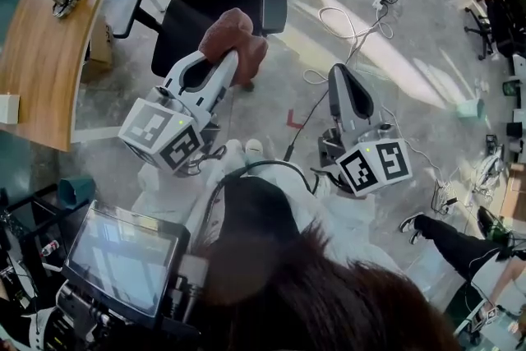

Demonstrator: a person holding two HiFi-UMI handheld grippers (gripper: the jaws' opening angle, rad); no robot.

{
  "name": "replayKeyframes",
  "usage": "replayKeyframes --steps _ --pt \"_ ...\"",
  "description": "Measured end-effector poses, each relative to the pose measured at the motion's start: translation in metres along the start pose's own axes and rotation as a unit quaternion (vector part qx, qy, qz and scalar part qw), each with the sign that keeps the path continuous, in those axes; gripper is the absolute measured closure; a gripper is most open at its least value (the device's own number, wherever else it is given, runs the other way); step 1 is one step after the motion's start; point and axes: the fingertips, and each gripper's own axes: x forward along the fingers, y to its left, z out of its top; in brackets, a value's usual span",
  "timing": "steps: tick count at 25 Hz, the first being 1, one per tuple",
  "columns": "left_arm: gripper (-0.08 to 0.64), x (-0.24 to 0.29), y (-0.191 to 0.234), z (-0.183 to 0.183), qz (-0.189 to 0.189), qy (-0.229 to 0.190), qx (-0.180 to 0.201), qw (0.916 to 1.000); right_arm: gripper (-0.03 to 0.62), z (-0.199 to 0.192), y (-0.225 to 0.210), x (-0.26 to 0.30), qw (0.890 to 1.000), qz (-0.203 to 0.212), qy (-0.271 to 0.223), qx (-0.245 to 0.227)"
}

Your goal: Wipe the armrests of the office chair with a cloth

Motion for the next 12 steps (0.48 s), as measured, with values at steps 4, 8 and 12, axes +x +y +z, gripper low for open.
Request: replayKeyframes --steps 4,8,12 --pt "0.534 0.021 0.017 -0.005 0.012 0.023 0.020 0.9995 0.591 -0.015 -0.015 0.005 1.000 -0.003 0.014 0.018" --pt "0.534 0.061 0.048 -0.012 0.001 0.051 0.040 0.9979 0.591 -0.034 -0.036 0.024 0.999 -0.013 0.036 0.038" --pt "0.534 0.113 0.097 -0.018 -0.010 0.079 0.053 0.9954 0.591 -0.047 -0.059 0.064 0.997 -0.027 0.052 0.048"
